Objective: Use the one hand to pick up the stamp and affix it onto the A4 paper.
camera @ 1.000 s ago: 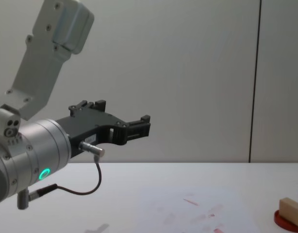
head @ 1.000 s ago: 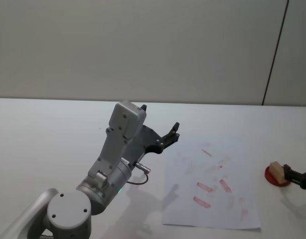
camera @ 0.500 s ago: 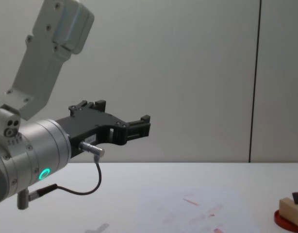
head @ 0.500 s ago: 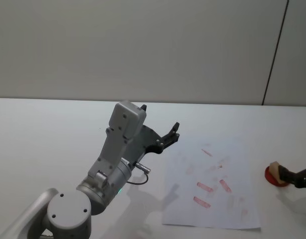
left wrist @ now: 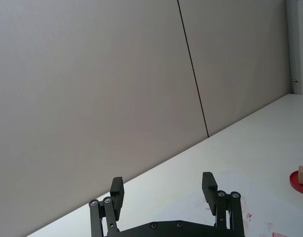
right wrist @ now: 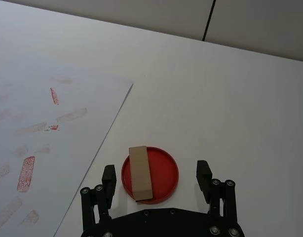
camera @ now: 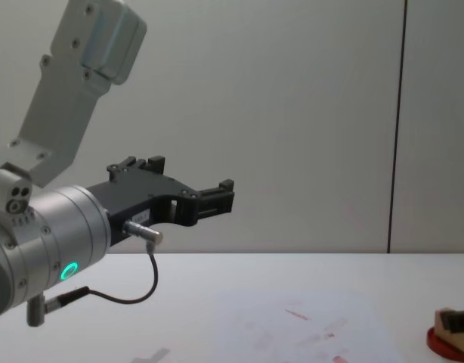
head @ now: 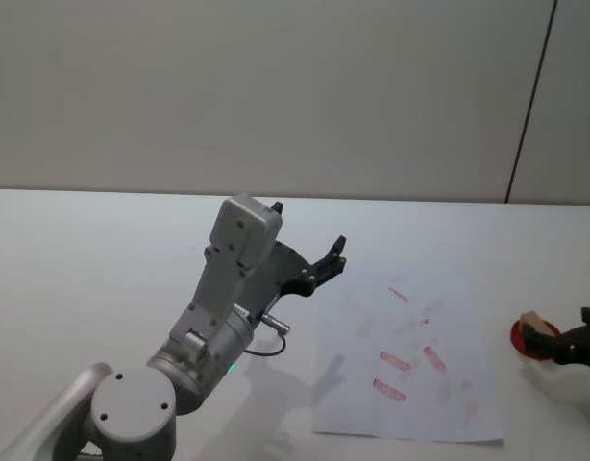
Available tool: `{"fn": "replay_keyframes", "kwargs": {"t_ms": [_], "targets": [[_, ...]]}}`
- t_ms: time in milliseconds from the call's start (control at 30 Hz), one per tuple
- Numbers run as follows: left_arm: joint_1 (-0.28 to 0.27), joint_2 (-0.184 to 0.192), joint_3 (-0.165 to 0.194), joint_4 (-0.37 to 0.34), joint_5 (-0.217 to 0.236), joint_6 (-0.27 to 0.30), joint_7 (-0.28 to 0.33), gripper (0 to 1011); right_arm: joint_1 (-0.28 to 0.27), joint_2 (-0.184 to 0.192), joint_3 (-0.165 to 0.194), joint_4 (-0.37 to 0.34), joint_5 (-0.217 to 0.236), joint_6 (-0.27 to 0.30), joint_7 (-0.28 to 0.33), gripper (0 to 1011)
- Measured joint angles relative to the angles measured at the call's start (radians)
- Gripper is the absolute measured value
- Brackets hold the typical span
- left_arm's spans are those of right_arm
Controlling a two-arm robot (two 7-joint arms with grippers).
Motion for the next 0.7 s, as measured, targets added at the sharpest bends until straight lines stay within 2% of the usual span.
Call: {"fn": "replay_keyframes", "kwargs": {"t_ms": [700], "targets": [[0.000,0.000,0.000,0.000,0.000,0.000,0.000,1002,0.045,-0.034,-0.018,0.090,-0.017,-0.007,0.002,1001]]}}
